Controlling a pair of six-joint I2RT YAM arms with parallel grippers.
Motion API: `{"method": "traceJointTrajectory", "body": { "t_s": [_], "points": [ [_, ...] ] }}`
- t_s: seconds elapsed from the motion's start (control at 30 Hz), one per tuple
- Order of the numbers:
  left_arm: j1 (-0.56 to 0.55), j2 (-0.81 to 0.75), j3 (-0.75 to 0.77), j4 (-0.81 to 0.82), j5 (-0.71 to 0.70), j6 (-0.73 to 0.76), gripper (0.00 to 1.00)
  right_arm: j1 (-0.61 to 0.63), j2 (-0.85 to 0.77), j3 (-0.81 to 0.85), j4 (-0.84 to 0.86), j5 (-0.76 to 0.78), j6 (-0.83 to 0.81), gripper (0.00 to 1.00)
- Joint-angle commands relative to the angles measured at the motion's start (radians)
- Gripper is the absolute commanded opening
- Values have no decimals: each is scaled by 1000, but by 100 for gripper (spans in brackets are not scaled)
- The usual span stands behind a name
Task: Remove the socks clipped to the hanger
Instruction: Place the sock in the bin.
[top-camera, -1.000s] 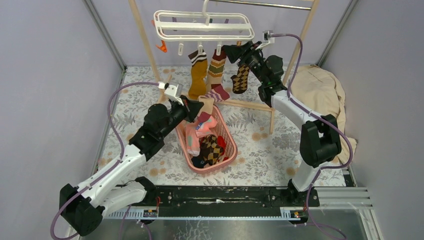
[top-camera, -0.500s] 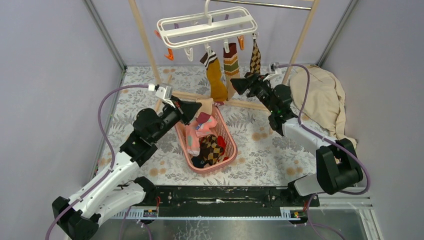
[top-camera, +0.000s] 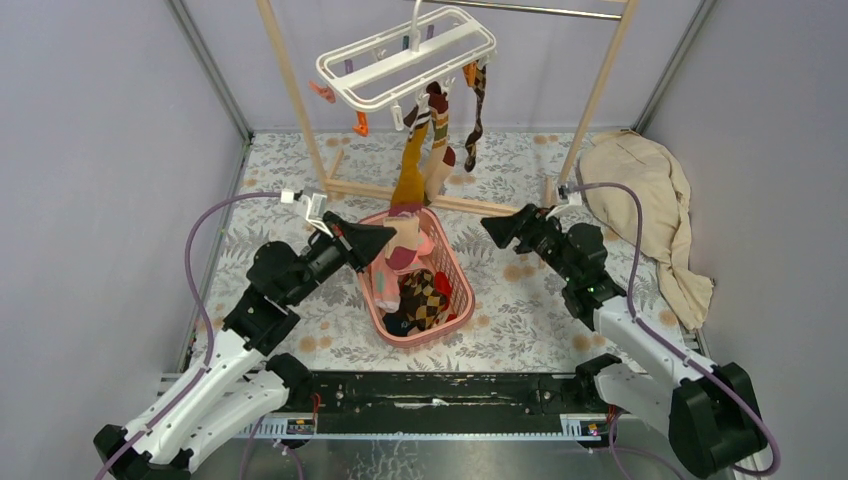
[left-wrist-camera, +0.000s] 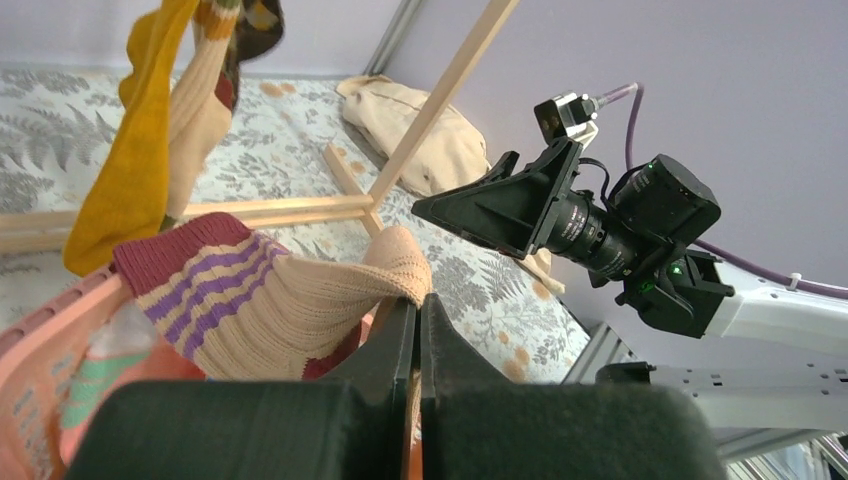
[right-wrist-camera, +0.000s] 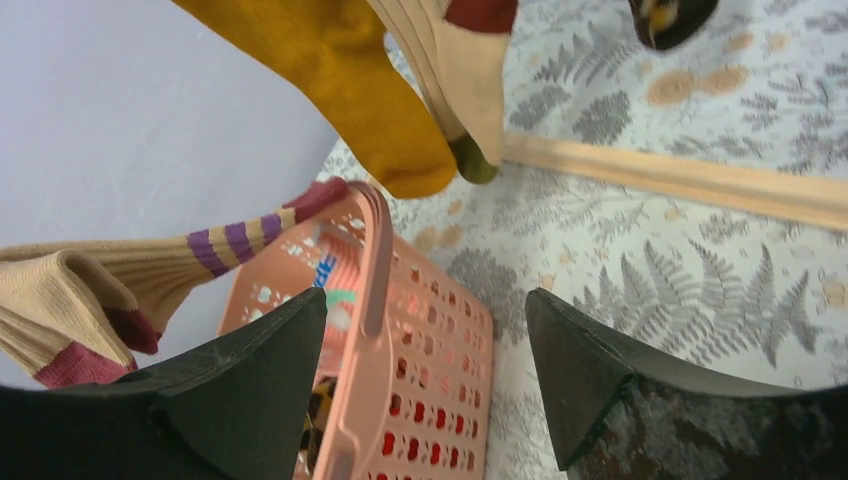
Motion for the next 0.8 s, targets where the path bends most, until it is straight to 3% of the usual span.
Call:
{"method": "traceJointTrajectory", "body": {
  "t_s": [0.0, 0.37, 0.63, 0.77],
  "points": [
    [3, -25, -39, -38, 64, -46, 0, 8, -91, -43, -67, -6, 2, 80],
    [-25, 41, -193, 14, 36, -85, 0, 8, -181, -81, -121, -25, -3, 81],
    [-197, -38, -240, -68, -72, -109, 0, 8, -143, -72, -112, -32, -20, 81],
    [-225, -43, -259, -84, -124, -106, 0, 8, -111, -76, -74, -52, -2, 81]
  ]
}}
